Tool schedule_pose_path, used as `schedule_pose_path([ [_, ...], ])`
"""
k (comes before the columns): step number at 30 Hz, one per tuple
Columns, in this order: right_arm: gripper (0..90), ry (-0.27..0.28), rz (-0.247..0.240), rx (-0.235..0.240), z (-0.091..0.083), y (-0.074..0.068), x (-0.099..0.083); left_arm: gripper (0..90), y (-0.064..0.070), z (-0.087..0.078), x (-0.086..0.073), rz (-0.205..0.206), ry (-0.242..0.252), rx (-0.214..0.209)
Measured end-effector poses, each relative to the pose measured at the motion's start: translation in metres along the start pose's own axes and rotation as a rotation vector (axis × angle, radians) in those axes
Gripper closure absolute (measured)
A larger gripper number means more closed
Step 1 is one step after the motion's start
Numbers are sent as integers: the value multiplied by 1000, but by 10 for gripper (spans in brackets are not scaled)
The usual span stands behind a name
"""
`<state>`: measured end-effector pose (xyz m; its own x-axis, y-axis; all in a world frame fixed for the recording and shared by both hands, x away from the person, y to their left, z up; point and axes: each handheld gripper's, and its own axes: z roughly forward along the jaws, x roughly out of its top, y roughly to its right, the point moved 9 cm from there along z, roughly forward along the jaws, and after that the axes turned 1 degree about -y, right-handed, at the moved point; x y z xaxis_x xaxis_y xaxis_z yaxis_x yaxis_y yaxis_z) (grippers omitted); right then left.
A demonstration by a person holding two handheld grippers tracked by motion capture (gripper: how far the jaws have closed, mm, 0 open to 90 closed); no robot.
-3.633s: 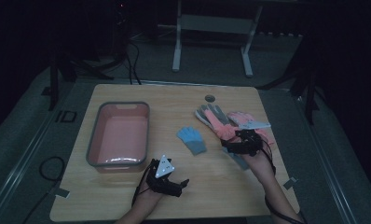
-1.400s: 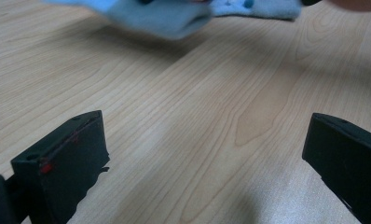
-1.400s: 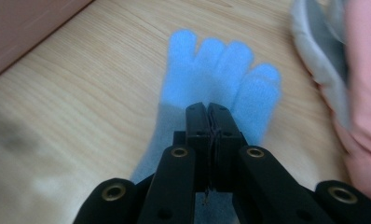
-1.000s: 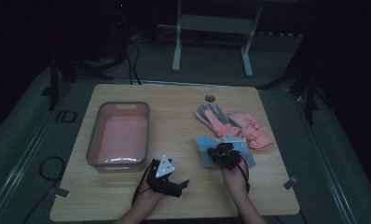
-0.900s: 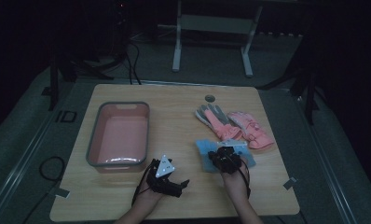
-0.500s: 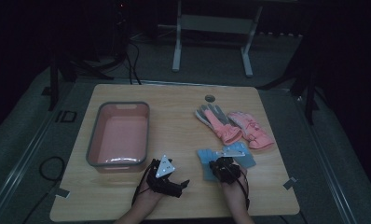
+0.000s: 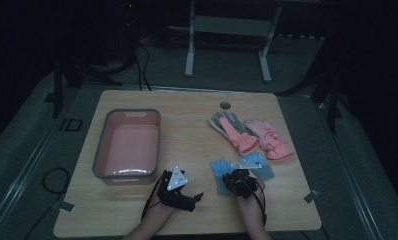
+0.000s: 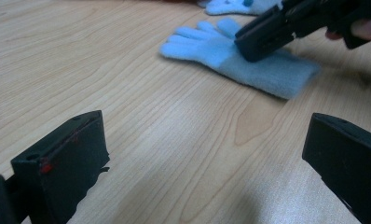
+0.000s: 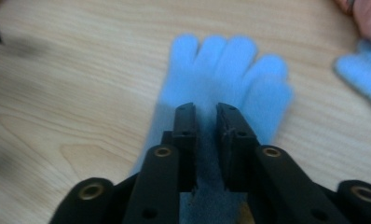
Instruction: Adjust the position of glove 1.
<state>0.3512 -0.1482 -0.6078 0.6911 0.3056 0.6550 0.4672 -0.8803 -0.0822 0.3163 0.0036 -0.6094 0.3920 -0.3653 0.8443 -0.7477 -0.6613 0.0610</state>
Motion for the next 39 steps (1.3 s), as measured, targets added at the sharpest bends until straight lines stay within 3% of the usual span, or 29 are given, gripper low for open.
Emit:
schedule_pose_path([
  [2,768,13,-6,8,-3,0,3,1,0,0,0,0,0,0],
  [8,704,40,-87,6,-16,9,17,1,0,0,0,1,-1,-1],
  [14,695,38,-107,1,-25,32,24,1,0,0,0,-2,-3,0],
  [21,659,77,-118,0,-37,60,34,1,0,0,0,-6,-4,-1],
  [26,634,61,-143,1,-40,77,38,1,0,0,0,-6,-3,-1],
  [27,629,54,-136,6,-40,89,40,1,0,0,0,-6,-4,-1],
  [28,622,54,-136,6,-40,89,40,1,0,0,0,-6,-4,-1],
  [29,618,53,-118,17,-41,98,41,1,0,0,0,-6,-4,-1],
  [31,618,53,-118,17,-41,98,41,1,0,0,0,-6,-4,-1],
  [33,613,39,-108,17,-39,113,41,1,0,0,0,-7,-5,-1],
  [39,616,8,-85,23,-31,130,36,1,-1,0,0,-8,-5,-1],
])
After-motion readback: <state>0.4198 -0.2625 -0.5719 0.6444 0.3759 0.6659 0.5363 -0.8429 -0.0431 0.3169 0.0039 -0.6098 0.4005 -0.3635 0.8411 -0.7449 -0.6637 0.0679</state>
